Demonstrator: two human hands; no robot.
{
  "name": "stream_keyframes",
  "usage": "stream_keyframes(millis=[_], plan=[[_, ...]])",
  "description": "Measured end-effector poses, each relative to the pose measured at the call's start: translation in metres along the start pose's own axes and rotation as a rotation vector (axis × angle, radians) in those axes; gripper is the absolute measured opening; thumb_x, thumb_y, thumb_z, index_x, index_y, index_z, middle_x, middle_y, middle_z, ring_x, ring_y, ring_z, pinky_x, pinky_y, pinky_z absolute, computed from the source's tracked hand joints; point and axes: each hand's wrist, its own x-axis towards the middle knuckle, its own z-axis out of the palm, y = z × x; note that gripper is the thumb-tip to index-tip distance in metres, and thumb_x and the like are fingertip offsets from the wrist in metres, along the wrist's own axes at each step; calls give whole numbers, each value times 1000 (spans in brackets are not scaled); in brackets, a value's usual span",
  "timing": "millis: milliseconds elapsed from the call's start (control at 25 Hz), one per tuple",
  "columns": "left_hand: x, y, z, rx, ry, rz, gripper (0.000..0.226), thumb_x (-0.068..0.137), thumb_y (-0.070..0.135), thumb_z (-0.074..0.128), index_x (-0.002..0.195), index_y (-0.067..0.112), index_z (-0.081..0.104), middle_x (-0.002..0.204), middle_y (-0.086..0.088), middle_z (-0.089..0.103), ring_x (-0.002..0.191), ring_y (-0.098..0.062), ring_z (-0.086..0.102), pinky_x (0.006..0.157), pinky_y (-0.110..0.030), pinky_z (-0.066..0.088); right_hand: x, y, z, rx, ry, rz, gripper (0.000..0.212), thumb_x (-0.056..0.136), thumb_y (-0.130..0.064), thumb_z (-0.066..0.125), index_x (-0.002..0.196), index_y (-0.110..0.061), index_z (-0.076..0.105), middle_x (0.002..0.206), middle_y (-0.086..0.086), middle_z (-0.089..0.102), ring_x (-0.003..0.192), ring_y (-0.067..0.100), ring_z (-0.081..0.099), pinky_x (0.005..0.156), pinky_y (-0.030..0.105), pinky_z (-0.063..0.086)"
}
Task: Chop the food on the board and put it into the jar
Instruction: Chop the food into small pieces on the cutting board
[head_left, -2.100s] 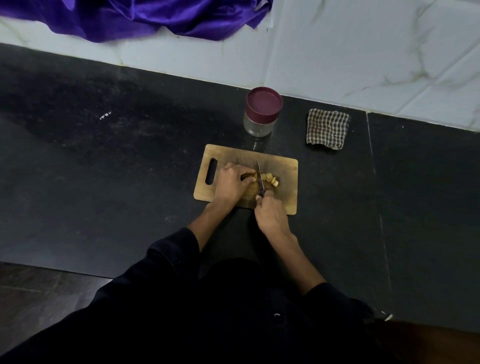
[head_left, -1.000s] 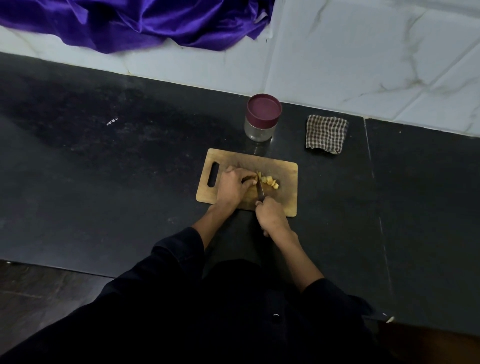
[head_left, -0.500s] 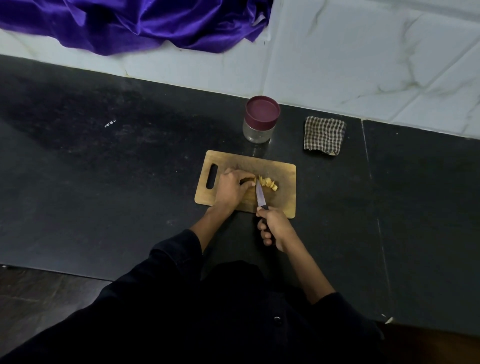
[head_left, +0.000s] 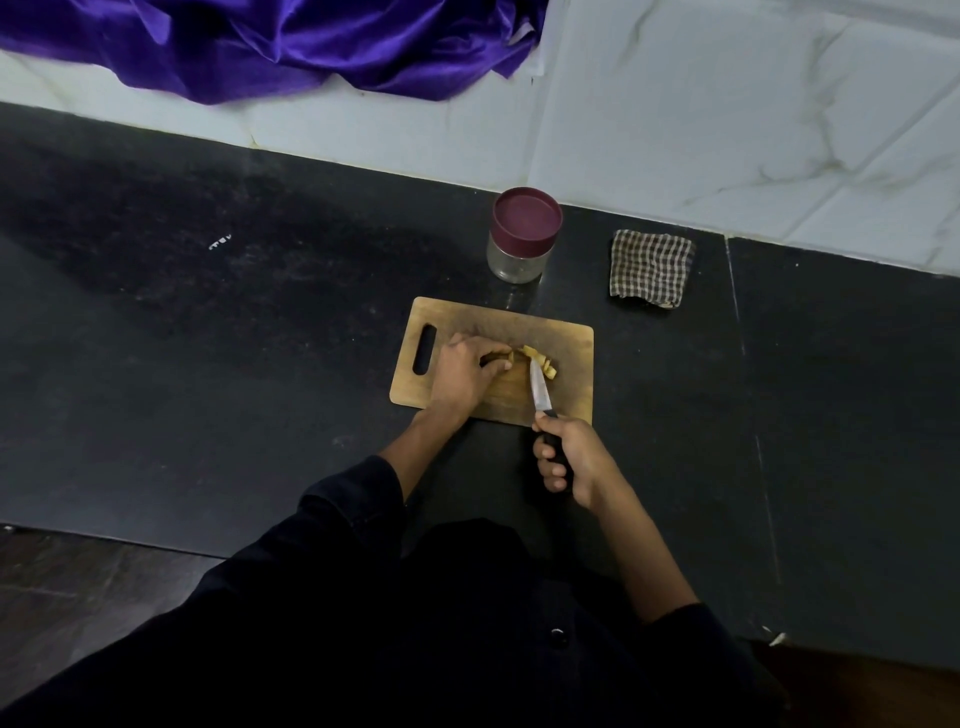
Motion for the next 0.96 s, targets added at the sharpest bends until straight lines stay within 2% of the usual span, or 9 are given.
stream_keyframes(millis=[200,320,440,520,600,720,960], plan=[[1,0,1,-4,8,-5,24,82,17,71,106,16,71,108,2,70,106,-12,54,91,-19,37,-1,-1,3,40,42,-33,17,104,-27,41,94,-13,45,55,-3,38,37,8,27,37,19,21],[1,-1,0,-1,15,8,23,82,17,71,105,15,72,107,1,71,106,-14,55,91,-19,36,-2,-1,6,-22,76,-96,17,104,-26,40,97,-12,47,56,-2,39,37,9,30,37,21,23],[1,-1,0,13,15,13,23,83,17,70,105,16,71,108,1,70,107,-14,55,94,-23,39,5,4,13,-292,142,-181,18,103,-29,43,102,-13,51,64,2,45,41,12,39,37,23,30],[1,0,0,23,18,17,22,83,16,70,105,16,71,108,1,71,106,-14,56,92,-21,37,13,7,18,-526,182,-241,21,103,-33,43,108,-15,52,77,5,52,53,16,49,38,26,38],[1,1,0,29,18,16,22,83,16,70,105,16,71,107,1,71,106,-14,56,90,-19,34,19,5,21,-694,227,-280,24,103,-34,41,111,-14,51,90,8,57,69,23,57,47,33,49],[1,1,-1,31,21,12,23,82,17,71,106,15,72,107,0,71,106,-14,56,90,-15,32,24,3,25,-825,278,-327,24,103,-33,40,110,-12,50,98,11,61,84,30,65,72,48,57],[1,3,-1,11,22,1,24,82,16,71,106,14,71,107,-1,71,105,-14,56,88,-12,31,29,5,31,-857,313,-324,24,104,-32,40,110,-11,50,95,9,61,84,28,66,73,50,58]])
